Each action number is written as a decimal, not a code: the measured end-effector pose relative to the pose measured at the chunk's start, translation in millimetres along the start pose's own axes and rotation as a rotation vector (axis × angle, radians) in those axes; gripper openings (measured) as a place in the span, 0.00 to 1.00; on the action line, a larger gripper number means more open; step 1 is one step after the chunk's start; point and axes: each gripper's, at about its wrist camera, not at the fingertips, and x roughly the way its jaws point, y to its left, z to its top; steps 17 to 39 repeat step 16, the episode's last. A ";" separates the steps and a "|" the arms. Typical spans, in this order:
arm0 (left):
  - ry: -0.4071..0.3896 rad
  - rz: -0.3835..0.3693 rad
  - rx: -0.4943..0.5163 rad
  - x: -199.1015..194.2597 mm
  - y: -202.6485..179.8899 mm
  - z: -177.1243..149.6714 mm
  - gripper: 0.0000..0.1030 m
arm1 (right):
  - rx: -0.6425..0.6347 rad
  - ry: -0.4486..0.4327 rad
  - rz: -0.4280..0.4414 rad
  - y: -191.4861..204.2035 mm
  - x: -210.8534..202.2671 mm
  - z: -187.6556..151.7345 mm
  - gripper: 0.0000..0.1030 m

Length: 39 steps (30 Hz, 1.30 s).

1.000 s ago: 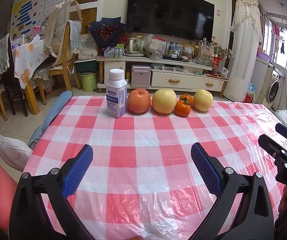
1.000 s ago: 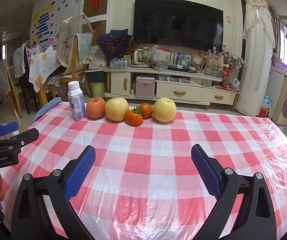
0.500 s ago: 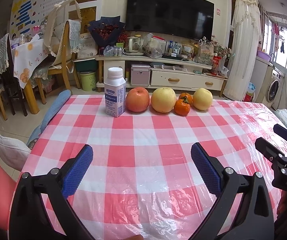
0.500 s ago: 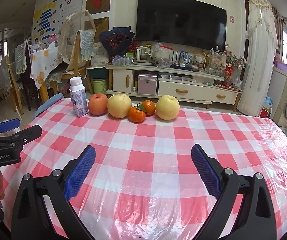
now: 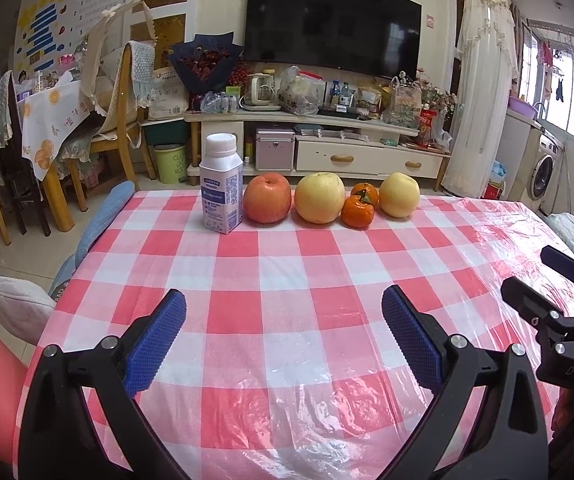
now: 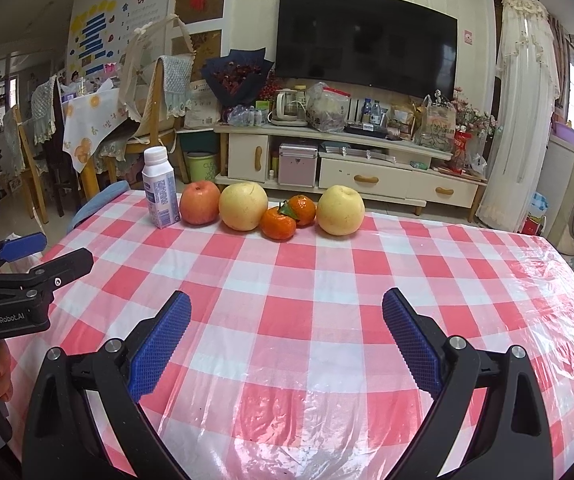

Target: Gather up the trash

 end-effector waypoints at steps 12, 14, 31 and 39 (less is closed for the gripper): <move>0.249 0.074 -0.051 64.7 7.2 -24.6 0.96 | 0.059 0.229 0.018 -0.5 56.7 -22.6 0.93; 0.291 0.083 -0.063 75.5 9.1 -29.7 0.96 | 0.053 0.286 0.015 2.3 70.4 -29.4 0.93; 0.319 0.085 -0.064 82.7 9.5 -34.8 0.96 | 0.060 0.332 0.029 5.3 82.1 -36.3 0.93; 0.319 0.085 -0.064 82.7 9.5 -34.8 0.96 | 0.060 0.332 0.029 5.3 82.1 -36.3 0.93</move>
